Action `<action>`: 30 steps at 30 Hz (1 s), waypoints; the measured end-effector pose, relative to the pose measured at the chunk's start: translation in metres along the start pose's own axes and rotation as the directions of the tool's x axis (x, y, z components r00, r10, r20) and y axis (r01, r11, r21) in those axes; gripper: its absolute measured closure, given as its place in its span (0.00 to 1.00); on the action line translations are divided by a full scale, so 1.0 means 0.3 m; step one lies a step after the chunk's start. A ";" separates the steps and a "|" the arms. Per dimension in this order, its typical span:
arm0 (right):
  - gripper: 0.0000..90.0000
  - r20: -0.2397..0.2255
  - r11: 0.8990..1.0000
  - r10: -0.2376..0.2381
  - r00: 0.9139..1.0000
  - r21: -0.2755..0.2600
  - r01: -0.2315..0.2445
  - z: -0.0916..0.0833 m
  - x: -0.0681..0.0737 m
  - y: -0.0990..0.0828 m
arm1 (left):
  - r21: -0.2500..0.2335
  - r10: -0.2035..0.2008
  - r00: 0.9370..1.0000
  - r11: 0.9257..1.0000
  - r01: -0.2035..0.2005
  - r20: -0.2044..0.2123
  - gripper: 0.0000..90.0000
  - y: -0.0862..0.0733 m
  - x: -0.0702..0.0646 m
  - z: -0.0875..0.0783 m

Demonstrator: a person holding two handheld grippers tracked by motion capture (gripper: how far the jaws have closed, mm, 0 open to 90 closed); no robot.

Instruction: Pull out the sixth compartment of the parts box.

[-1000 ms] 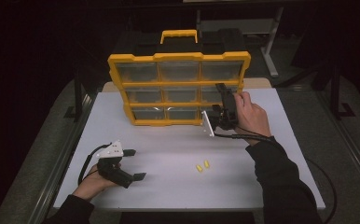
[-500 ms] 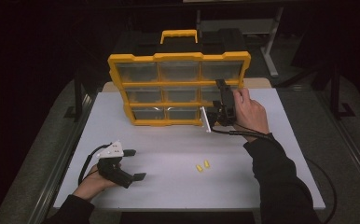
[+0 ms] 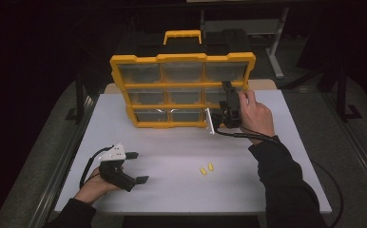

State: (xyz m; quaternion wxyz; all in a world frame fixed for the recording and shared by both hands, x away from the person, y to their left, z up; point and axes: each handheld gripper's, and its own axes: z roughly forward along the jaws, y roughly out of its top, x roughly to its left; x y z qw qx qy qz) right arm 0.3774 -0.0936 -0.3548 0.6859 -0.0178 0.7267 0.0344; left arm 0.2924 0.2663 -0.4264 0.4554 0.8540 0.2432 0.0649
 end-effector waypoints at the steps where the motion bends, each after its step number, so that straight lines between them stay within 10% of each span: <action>1: 0.18 -0.002 1.000 -0.001 1.000 0.003 0.001 0.000 0.002 0.000 | 0.000 0.001 1.000 1.000 -0.001 -0.001 0.00 0.000 0.000 0.000; 30: 0.57 -0.007 0.999 0.013 1.000 0.032 -0.013 -0.001 0.003 0.006 | -0.002 0.001 1.000 1.000 -0.001 -0.006 0.00 0.000 0.000 -0.003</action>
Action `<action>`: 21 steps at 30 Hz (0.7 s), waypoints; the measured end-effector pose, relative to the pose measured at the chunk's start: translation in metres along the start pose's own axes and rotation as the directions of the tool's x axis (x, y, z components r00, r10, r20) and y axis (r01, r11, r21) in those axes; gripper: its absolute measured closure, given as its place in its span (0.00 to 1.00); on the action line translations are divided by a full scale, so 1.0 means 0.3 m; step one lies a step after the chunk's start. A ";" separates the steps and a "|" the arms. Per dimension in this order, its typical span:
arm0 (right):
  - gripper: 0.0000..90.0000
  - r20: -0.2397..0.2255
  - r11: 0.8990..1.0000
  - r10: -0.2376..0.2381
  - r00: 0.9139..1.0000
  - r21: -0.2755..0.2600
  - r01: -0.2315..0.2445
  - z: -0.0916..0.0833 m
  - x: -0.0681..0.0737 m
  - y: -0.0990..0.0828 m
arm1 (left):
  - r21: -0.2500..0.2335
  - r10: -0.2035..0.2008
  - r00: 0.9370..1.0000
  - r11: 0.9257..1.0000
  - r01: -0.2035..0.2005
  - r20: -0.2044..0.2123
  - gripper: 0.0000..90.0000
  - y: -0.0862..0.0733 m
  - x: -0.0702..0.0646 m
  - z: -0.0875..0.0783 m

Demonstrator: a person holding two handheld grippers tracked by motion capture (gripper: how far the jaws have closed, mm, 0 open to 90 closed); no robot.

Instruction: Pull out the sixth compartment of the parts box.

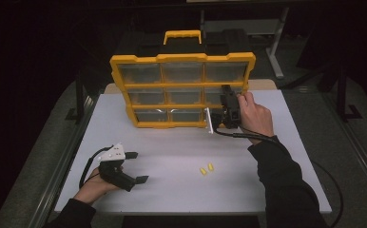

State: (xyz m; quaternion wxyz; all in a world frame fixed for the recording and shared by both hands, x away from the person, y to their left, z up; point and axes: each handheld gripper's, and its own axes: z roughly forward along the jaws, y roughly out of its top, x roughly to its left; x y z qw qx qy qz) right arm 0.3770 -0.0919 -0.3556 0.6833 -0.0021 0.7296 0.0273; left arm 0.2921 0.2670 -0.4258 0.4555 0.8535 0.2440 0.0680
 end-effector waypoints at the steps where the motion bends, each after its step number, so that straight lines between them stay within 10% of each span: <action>1: 0.59 0.000 1.000 0.001 1.000 0.001 -0.001 0.000 0.000 0.000 | 0.001 0.001 1.000 1.000 -0.001 0.000 0.00 0.000 0.000 0.000; 21: 0.82 0.005 1.000 0.014 1.000 0.014 -0.014 0.001 -0.012 0.004 | 0.000 0.000 1.000 1.000 0.000 -0.001 0.00 0.000 -0.001 -0.001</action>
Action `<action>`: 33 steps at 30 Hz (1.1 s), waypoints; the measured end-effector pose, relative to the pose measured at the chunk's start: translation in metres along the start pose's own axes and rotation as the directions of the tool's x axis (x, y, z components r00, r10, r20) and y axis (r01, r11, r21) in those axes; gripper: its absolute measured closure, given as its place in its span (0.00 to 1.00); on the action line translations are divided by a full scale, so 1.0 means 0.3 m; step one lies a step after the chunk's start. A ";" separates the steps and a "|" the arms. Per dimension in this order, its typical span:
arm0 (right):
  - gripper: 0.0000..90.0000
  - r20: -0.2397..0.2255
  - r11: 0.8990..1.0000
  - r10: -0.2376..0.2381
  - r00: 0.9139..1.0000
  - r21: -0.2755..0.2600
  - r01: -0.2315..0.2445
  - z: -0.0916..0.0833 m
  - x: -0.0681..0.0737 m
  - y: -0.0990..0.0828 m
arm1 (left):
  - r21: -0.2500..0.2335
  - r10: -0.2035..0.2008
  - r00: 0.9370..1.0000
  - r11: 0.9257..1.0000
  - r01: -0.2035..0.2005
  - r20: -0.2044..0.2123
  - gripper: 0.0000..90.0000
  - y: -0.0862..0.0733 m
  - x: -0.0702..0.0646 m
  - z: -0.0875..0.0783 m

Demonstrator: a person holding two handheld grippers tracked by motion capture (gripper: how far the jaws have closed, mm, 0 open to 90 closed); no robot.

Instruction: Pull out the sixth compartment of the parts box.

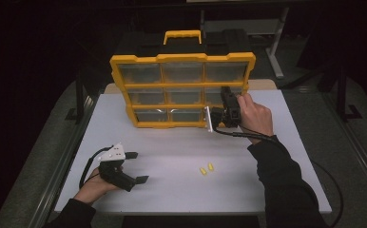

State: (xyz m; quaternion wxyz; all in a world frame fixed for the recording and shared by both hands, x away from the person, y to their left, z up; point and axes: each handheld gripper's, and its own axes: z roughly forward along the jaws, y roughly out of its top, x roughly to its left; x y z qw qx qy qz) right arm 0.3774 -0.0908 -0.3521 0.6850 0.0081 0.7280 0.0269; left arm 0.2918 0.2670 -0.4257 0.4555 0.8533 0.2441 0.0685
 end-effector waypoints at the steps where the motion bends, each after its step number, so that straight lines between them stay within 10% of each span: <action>1: 0.82 0.002 1.000 -0.001 1.000 0.001 0.001 0.000 0.000 0.001 | -0.002 -0.002 1.000 1.000 0.002 0.000 0.00 0.000 -0.001 0.000; 33: 0.86 0.023 0.999 -0.027 0.999 0.025 0.026 -0.013 0.016 0.016 | 0.000 0.003 1.000 1.000 -0.003 -0.003 0.00 0.000 -0.001 -0.001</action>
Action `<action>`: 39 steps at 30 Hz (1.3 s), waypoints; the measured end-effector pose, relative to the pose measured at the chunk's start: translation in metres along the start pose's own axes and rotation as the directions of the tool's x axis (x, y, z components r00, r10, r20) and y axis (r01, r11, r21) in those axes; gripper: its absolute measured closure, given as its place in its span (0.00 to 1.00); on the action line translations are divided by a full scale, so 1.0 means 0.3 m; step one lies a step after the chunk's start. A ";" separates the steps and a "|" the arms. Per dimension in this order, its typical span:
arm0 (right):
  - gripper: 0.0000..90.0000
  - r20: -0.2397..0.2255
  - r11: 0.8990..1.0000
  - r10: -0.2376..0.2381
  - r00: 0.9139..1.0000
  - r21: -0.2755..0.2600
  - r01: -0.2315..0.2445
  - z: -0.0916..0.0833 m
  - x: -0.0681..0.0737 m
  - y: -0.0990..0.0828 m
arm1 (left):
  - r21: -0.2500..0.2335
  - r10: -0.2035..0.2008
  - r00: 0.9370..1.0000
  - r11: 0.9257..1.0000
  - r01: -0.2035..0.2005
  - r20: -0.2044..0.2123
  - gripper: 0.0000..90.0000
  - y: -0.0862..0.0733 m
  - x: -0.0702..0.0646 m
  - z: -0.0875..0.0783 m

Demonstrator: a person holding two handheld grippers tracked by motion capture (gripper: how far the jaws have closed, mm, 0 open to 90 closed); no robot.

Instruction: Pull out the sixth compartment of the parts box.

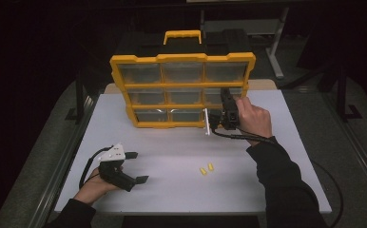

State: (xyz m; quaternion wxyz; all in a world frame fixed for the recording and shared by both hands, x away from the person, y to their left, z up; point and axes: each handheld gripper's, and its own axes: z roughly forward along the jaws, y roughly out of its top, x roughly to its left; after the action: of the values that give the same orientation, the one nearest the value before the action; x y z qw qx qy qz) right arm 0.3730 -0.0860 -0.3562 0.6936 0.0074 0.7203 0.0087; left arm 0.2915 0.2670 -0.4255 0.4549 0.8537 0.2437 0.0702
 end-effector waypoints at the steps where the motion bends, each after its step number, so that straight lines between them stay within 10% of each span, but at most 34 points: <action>1: 0.86 -0.001 1.000 0.004 1.000 0.003 -0.004 -0.002 0.000 0.001 | 0.000 -0.002 1.000 1.000 0.002 -0.001 0.00 0.000 0.000 0.000; 39: 0.87 -0.002 0.999 -0.032 0.999 -0.021 0.032 -0.091 0.001 -0.003 | -0.004 -0.002 1.000 1.000 0.002 0.004 0.00 0.000 -0.002 0.001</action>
State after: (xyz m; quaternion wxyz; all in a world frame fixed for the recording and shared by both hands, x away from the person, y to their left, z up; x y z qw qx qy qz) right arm 0.3458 -0.0869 -0.3554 0.6928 -0.0113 0.7210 0.0053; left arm 0.2911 0.2664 -0.4256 0.4571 0.8527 0.2433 0.0686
